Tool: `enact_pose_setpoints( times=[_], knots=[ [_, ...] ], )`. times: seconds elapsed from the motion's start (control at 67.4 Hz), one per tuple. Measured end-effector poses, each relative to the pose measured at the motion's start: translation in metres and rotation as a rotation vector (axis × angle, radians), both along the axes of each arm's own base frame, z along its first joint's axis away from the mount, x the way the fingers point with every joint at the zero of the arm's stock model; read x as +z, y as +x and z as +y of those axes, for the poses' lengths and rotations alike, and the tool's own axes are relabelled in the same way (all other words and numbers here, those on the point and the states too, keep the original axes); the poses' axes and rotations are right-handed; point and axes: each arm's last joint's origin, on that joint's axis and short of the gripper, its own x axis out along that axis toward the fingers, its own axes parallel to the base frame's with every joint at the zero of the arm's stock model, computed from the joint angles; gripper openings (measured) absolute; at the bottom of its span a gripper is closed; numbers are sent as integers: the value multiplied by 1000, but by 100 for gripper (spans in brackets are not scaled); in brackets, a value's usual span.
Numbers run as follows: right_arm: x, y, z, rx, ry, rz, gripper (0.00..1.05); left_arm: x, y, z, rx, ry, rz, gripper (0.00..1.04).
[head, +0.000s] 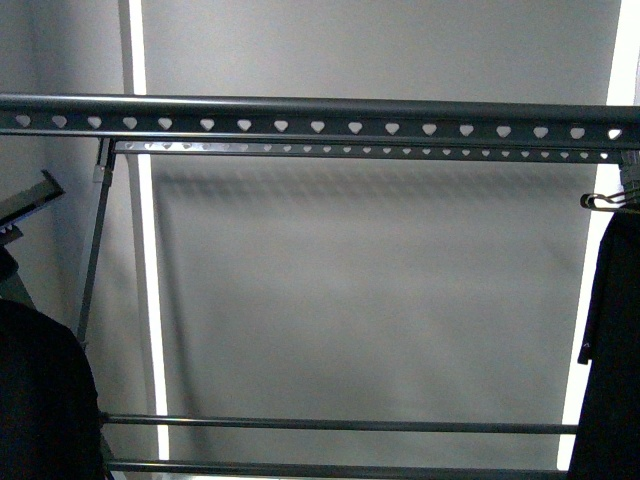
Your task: Hang clothes on hanger
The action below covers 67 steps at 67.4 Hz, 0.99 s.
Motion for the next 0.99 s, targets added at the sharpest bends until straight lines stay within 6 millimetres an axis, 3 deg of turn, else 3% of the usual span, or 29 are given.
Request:
enact_pose_setpoints(
  times=[0.252,0.431,0.579,0.772,0.995],
  knots=[
    [0,0,0,0,0,0,97,34,-28,-14,-253,40,-111,4],
    [0,0,0,0,0,0,97,46,-43,-36,-665,161,-148,4],
    [0,0,0,0,0,0,97,44,-48,-43,-953,255,-148,4],
    [0,0,0,0,0,0,97,46,-33,-32,-1238,385,-218,4],
    [0,0,0,0,0,0,97,60,-3,-8,-1408,749,-335,4]
  ],
)
